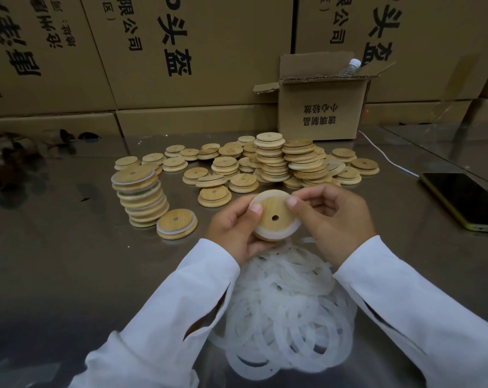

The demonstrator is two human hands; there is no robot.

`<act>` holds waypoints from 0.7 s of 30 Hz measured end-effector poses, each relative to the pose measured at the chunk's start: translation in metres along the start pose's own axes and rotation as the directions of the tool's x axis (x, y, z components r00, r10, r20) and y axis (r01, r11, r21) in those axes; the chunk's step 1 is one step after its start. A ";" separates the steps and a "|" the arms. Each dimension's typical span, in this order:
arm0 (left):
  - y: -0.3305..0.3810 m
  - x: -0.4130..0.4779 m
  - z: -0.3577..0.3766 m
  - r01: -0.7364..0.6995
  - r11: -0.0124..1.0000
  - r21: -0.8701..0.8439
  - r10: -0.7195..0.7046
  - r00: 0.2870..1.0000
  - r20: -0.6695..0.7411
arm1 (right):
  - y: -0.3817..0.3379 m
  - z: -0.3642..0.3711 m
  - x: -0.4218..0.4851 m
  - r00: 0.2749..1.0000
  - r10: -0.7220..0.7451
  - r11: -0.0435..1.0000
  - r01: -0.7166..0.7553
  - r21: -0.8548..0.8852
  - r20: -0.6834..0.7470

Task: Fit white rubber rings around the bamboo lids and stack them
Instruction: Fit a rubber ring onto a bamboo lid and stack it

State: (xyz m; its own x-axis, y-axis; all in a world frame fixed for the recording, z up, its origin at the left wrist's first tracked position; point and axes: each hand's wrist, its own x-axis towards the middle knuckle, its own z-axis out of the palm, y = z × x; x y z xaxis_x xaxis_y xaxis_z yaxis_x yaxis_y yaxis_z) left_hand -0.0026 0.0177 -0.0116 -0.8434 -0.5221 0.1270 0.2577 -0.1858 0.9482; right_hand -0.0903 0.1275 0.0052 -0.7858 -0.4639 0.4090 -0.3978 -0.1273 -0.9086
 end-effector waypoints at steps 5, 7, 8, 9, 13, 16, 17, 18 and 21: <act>0.003 0.002 -0.001 0.006 0.999 -0.039 -0.008 0.998 -0.069 | 0.008 0.006 -0.005 0.999 0.016 0.995 -0.021 -0.099 -0.051; 0.003 0.001 0.000 0.020 0.998 -0.053 -0.023 0.997 -0.068 | 0.009 0.006 -0.005 0.997 0.027 0.991 -0.035 -0.126 -0.065; 0.003 0.000 0.000 0.028 0.998 -0.063 -0.032 0.998 -0.060 | 0.010 0.006 -0.004 0.996 0.041 0.990 -0.051 -0.131 -0.075; 0.002 0.000 0.001 0.034 0.997 -0.070 -0.037 0.998 -0.048 | 0.011 0.005 -0.002 0.994 0.061 0.990 -0.072 -0.125 -0.085; 0.003 0.001 -0.003 0.062 0.998 -0.020 -0.062 0.998 -0.016 | 0.014 0.002 0.000 0.993 0.077 0.987 -0.089 -0.135 -0.090; 0.002 0.002 -0.006 0.083 0.993 0.082 -0.081 0.996 -0.024 | 0.014 0.002 -0.001 0.998 0.034 0.983 -0.042 -0.177 -0.051; 0.001 0.002 -0.006 0.083 0.991 0.106 -0.081 0.996 -0.028 | 0.014 0.002 -0.001 0.999 0.007 0.979 -0.013 -0.203 -0.032; 0.000 0.003 -0.007 0.081 0.989 0.122 -0.077 0.996 -0.036 | 0.015 0.002 -0.002 1.000 -0.019 0.973 0.016 -0.231 -0.011; -0.003 0.003 -0.007 0.050 0.982 0.183 -0.037 0.997 -0.070 | 0.015 0.003 -0.004 0.996 -0.067 0.954 0.082 -0.290 0.062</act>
State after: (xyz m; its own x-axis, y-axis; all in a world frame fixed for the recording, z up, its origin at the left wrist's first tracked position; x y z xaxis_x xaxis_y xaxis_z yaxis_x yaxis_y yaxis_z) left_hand -0.0021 0.0106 -0.0162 -0.8172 -0.5720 0.0705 0.1249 -0.0563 0.9906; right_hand -0.0919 0.1248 -0.0098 -0.7266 -0.5076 0.4631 -0.5812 0.0944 -0.8083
